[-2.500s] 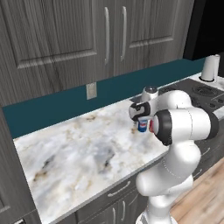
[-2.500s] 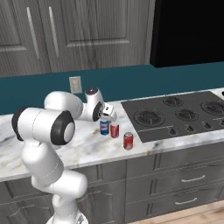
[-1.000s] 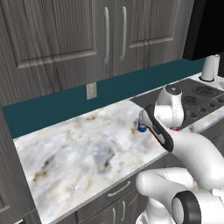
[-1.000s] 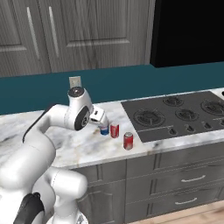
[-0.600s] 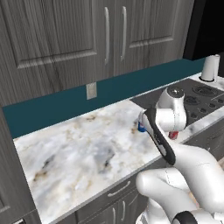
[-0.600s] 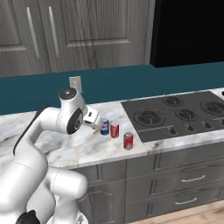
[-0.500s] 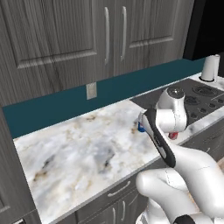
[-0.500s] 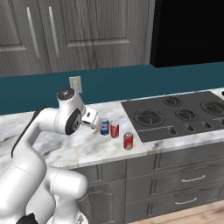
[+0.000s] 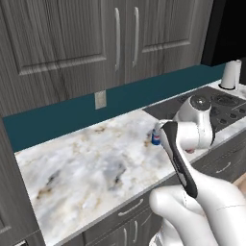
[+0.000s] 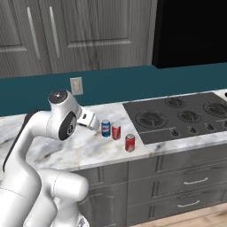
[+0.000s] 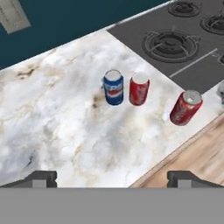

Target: Four empty soda cans are scattered around the kitchen. Gather all the cans and cluster them next to the stove for recycling.

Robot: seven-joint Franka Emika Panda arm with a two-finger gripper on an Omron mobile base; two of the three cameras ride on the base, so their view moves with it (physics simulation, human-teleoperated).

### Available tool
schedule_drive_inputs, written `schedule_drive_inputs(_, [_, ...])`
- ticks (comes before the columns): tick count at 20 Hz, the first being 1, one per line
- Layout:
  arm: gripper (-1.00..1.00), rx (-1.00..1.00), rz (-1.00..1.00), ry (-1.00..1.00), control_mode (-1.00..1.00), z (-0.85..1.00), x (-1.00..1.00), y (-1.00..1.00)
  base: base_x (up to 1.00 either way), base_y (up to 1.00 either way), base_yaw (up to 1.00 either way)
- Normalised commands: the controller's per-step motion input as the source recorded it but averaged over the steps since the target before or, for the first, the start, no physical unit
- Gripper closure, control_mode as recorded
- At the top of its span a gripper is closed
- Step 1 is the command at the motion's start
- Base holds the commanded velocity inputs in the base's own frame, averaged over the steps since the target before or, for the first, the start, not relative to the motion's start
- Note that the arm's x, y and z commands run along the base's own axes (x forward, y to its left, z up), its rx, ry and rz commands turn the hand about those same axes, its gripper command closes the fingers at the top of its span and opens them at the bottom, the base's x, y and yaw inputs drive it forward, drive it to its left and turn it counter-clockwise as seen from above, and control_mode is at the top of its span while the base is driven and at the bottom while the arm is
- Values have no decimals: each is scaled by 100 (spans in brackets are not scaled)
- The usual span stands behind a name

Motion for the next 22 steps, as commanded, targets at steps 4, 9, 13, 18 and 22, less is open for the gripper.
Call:
schedule_drive_inputs(4, [-100,0,0,-3,-100,23,-28,0,0,0,0])
schedule_drive_inputs(9, [-100,0,0,0,-100,13,-29,0,0,0,0])
schedule_drive_inputs(13, [-100,0,0,0,100,0,0,0,-60,0,0])
schedule_drive_inputs(18, [-100,0,0,0,100,0,0,0,-78,0,0])
schedule_drive_inputs(22, [-100,0,0,0,100,0,0,0,-88,-8,0])
